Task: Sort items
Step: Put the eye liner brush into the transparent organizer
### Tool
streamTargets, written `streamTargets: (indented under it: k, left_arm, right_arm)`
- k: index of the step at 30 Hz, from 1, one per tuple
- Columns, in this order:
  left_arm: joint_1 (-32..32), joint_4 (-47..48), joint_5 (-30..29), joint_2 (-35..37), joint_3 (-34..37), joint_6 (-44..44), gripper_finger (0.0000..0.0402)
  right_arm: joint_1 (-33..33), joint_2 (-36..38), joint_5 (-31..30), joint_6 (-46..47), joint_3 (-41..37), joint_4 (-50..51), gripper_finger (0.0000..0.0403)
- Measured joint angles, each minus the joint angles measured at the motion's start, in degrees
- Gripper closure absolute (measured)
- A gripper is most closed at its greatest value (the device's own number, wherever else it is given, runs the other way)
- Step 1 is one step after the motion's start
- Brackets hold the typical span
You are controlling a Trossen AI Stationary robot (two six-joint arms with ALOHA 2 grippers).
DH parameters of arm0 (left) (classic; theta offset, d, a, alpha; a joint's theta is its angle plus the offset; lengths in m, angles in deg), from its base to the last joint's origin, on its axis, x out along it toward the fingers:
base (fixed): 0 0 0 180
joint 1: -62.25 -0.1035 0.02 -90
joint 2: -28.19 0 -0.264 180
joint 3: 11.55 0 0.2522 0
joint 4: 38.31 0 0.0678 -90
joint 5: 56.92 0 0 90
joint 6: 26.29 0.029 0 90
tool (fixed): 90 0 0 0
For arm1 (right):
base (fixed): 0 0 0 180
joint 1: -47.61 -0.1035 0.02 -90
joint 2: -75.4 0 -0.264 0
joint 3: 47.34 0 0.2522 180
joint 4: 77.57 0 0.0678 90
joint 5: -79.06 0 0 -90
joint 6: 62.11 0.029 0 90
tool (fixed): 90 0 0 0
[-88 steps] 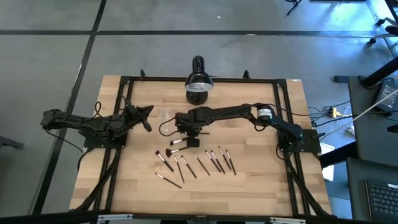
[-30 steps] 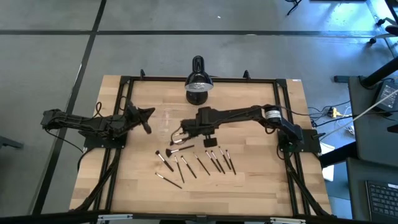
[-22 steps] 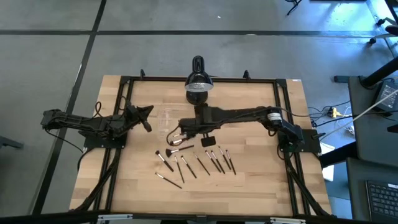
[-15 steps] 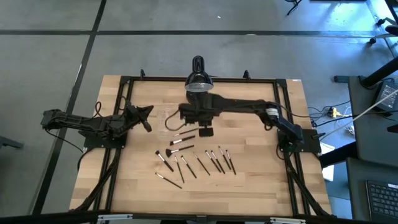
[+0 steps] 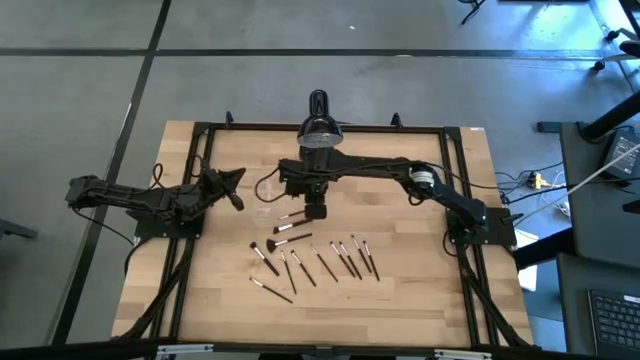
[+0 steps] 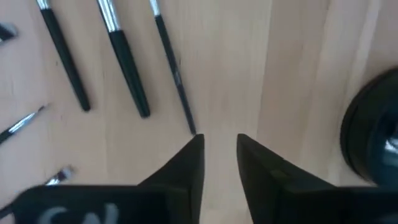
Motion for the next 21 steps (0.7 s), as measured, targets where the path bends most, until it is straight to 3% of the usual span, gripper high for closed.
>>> streamTargets:
  k: [6, 21]
  left_arm:
    - [0.0, 0.0, 0.0, 0.0, 0.0, 0.1, 0.0396]
    - [0.0, 0.0, 0.2, 0.0, 0.0, 1.1, 0.0396]
  right_arm:
    - [0.0, -1.6, 0.1, -1.9, 0.0, -5.3, 0.0333]
    - [-1.3, -5.0, 2.4, -4.9, 0.0, -15.3, 0.0334]
